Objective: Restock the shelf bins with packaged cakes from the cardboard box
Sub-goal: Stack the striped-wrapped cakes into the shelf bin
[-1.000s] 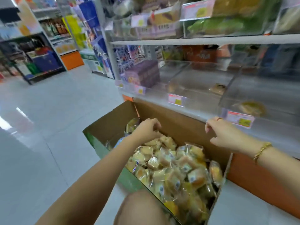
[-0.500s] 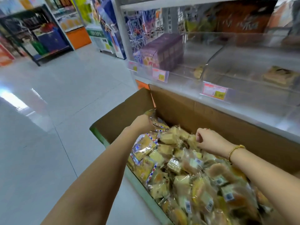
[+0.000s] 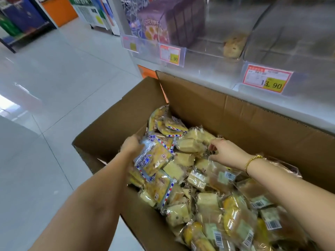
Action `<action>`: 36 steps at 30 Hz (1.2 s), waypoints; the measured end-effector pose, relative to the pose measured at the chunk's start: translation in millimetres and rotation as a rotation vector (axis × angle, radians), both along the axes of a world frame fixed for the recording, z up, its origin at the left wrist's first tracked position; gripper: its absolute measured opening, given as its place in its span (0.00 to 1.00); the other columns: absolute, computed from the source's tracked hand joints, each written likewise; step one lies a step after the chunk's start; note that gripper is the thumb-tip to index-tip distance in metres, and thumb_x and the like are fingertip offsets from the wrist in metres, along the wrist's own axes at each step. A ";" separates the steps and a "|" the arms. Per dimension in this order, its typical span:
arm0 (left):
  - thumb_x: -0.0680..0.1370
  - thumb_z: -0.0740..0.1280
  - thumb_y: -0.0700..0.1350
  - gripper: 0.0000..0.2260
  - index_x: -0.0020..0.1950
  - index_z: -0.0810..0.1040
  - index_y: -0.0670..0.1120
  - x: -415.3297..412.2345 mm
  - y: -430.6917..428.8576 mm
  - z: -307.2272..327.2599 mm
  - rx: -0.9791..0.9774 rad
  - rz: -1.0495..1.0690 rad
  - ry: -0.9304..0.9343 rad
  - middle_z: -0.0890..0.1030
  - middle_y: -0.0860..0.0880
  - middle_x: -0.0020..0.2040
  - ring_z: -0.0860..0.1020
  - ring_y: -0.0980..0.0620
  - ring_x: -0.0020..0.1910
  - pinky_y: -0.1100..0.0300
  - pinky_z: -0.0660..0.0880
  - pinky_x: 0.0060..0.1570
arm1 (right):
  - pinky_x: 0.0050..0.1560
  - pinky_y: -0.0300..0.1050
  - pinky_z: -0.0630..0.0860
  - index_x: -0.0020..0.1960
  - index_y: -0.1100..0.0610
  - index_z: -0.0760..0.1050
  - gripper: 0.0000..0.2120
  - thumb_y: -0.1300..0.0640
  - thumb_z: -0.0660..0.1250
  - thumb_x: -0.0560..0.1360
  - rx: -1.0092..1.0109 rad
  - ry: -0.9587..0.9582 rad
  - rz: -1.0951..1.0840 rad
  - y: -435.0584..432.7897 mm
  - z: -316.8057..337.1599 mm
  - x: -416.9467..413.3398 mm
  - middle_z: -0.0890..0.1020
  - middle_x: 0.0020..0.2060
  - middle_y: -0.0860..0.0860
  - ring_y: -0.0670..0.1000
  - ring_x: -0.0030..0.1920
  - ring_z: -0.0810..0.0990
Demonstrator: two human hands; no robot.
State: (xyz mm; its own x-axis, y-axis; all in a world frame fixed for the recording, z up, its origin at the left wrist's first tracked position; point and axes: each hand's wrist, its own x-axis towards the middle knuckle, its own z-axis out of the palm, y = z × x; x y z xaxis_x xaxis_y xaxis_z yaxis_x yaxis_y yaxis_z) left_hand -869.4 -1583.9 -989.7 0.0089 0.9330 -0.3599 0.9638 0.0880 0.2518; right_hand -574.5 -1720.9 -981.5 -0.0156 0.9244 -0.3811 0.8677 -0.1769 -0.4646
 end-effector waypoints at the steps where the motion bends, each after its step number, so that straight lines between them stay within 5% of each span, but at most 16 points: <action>1: 0.76 0.66 0.42 0.14 0.61 0.76 0.41 -7.6 -1.5 -2.1 0.002 0.047 -0.020 0.80 0.42 0.55 0.78 0.43 0.53 0.54 0.73 0.49 | 0.51 0.43 0.73 0.56 0.55 0.74 0.11 0.54 0.66 0.76 -0.014 -0.004 0.002 3.0 -2.5 -3.6 0.78 0.52 0.51 0.50 0.53 0.74; 4: 0.77 0.67 0.46 0.18 0.64 0.73 0.40 -26.6 -6.9 -9.1 0.020 0.189 -0.004 0.77 0.40 0.60 0.76 0.42 0.58 0.54 0.72 0.53 | 0.40 0.39 0.70 0.55 0.55 0.74 0.09 0.56 0.66 0.75 -0.034 0.036 -0.015 9.6 -9.7 -28.5 0.78 0.50 0.50 0.49 0.47 0.74; 7: 0.77 0.67 0.49 0.21 0.66 0.71 0.39 -30.9 -4.5 -11.8 0.068 0.174 0.015 0.74 0.39 0.63 0.73 0.41 0.61 0.52 0.71 0.58 | 0.46 0.39 0.72 0.57 0.56 0.77 0.11 0.58 0.67 0.75 -0.054 0.157 -0.088 19.6 -24.0 -63.6 0.79 0.52 0.51 0.48 0.48 0.75; 12: 0.71 0.75 0.55 0.41 0.75 0.60 0.40 -3.9 2.7 -12.2 -0.204 -0.146 0.134 0.68 0.40 0.70 0.69 0.42 0.68 0.51 0.68 0.66 | 0.43 0.41 0.78 0.59 0.70 0.75 0.14 0.66 0.68 0.75 -0.415 1.010 -0.680 39.6 -45.3 -116.5 0.79 0.45 0.60 0.51 0.40 0.78; 15: 0.72 0.74 0.53 0.44 0.77 0.52 0.39 2.7 1.2 -19.1 -0.280 -0.202 0.305 0.64 0.37 0.72 0.68 0.39 0.69 0.49 0.69 0.66 | 0.30 0.35 0.76 0.48 0.68 0.75 0.02 0.69 0.65 0.76 -0.444 1.302 -1.015 49.8 -61.3 -141.7 0.75 0.37 0.58 0.50 0.34 0.75; 18: 0.75 0.71 0.48 0.38 0.75 0.53 0.38 7.7 4.2 -18.9 -0.273 -0.183 0.339 0.69 0.39 0.69 0.72 0.41 0.65 0.52 0.73 0.60 | 0.21 0.33 0.68 0.46 0.65 0.75 0.03 0.66 0.69 0.74 -0.354 1.223 -1.109 54.9 -73.9 -155.7 0.74 0.31 0.55 0.45 0.23 0.70; 22: 0.78 0.65 0.44 0.30 0.74 0.56 0.36 11.4 4.5 -20.4 -0.188 -0.131 0.288 0.73 0.39 0.65 0.75 0.42 0.61 0.54 0.74 0.53 | 0.21 0.33 0.66 0.52 0.59 0.75 0.13 0.62 0.75 0.71 -0.279 1.106 -1.040 55.4 -77.0 -159.5 0.76 0.35 0.52 0.46 0.28 0.69; 28: 0.77 0.65 0.40 0.11 0.57 0.74 0.36 7.7 5.7 11.6 -0.093 0.027 0.184 0.78 0.42 0.50 0.79 0.43 0.50 0.55 0.75 0.44 | 0.46 0.45 0.74 0.41 0.57 0.71 0.09 0.65 0.70 0.73 -0.247 1.082 -0.962 52.8 -59.6 -153.5 0.78 0.43 0.54 0.52 0.46 0.76; 33: 0.76 0.64 0.37 0.07 0.38 0.70 0.38 -7.2 -1.2 47.1 -0.031 0.176 -0.005 0.72 0.45 0.36 0.74 0.48 0.34 0.59 0.68 0.30 | 0.37 0.40 0.78 0.50 0.60 0.73 0.05 0.64 0.68 0.75 -0.158 1.030 -0.907 32.5 -20.7 -98.9 0.80 0.45 0.56 0.51 0.44 0.79; 36: 0.73 0.64 0.33 0.06 0.37 0.70 0.38 -7.6 -13.9 75.4 0.001 0.262 -0.268 0.72 0.43 0.35 0.69 0.49 0.30 0.61 0.65 0.28 | 0.31 0.37 0.78 0.44 0.59 0.72 0.06 0.66 0.68 0.75 -0.066 1.024 -0.875 8.0 20.9 -60.3 0.78 0.38 0.54 0.48 0.37 0.78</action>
State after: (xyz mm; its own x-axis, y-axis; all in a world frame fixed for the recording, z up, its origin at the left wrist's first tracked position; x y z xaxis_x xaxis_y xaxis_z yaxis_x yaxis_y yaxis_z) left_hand -876.9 -1597.8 -914.3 -0.1362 0.9164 -0.3763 0.8087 0.3223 0.4920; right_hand -634.7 -1713.0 -960.6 0.2632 0.7575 -0.5974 -0.2699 -0.5367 -0.7995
